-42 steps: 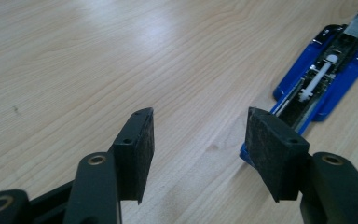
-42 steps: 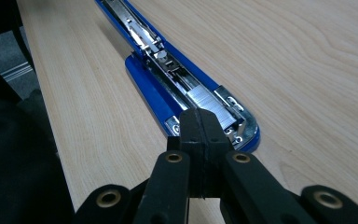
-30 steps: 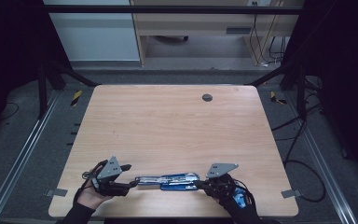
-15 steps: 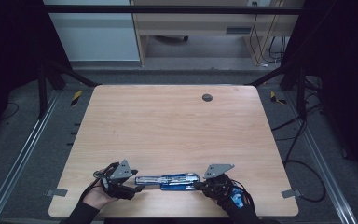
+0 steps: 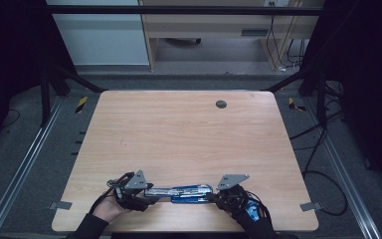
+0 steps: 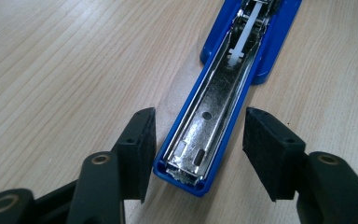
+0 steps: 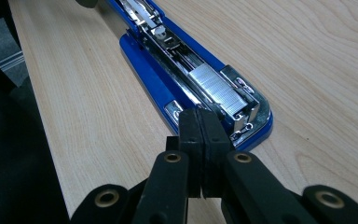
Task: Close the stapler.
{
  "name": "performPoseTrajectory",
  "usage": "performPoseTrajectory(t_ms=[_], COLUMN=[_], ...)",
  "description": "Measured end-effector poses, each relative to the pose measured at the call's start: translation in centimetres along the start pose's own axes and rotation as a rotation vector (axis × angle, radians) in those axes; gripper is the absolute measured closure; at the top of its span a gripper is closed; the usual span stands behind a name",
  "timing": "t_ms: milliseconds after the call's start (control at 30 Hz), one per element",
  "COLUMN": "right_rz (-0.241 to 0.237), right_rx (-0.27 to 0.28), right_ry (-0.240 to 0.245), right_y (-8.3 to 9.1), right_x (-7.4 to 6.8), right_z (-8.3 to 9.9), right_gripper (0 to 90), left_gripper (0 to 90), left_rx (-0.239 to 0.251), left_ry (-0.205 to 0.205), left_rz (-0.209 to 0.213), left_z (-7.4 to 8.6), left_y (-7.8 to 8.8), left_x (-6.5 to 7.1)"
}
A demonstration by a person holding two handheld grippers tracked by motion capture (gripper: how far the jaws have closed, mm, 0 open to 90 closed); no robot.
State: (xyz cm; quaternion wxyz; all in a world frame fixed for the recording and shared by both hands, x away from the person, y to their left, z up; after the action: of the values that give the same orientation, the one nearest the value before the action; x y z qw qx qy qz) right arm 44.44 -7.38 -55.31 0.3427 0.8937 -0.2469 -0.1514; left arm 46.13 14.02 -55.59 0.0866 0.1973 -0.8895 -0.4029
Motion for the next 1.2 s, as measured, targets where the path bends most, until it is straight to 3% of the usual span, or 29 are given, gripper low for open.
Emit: performPoseTrajectory(t_ms=[833,933,1200], right_rz=[0.006,0.007,0.003], right_rx=[0.006,0.008,0.010], right_ry=[0.009,0.007,0.002], right_y=[-0.38,-0.40,-0.45], right_x=[0.16,0.20,0.21], right_z=[-0.08,-0.09,-0.15], right_gripper=[90.0,90.0,90.0], left_gripper=[49.4,49.5,50.2], left_rx=[-0.030,-0.023,-0.027], left_ry=[-0.012,0.003,-0.013], left_rz=[0.020,0.039,0.038], left_z=[-0.12,-0.16,-0.18], left_y=[-0.07,-0.06,0.02], left_x=[-0.15,-0.21,-0.17])
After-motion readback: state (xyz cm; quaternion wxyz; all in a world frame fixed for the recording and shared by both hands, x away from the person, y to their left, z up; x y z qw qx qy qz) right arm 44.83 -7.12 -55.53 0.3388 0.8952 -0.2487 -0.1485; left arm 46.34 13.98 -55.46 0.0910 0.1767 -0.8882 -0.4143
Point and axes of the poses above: each handheld gripper's, and its own axes: y roughly backward along the jaws, z roughly out of its underside, x roughly to its right, the point moved 10 cm from there along -y, roughly forward along the jaws, and after that the axes turned 1 degree about z, right-handed, at the moved point
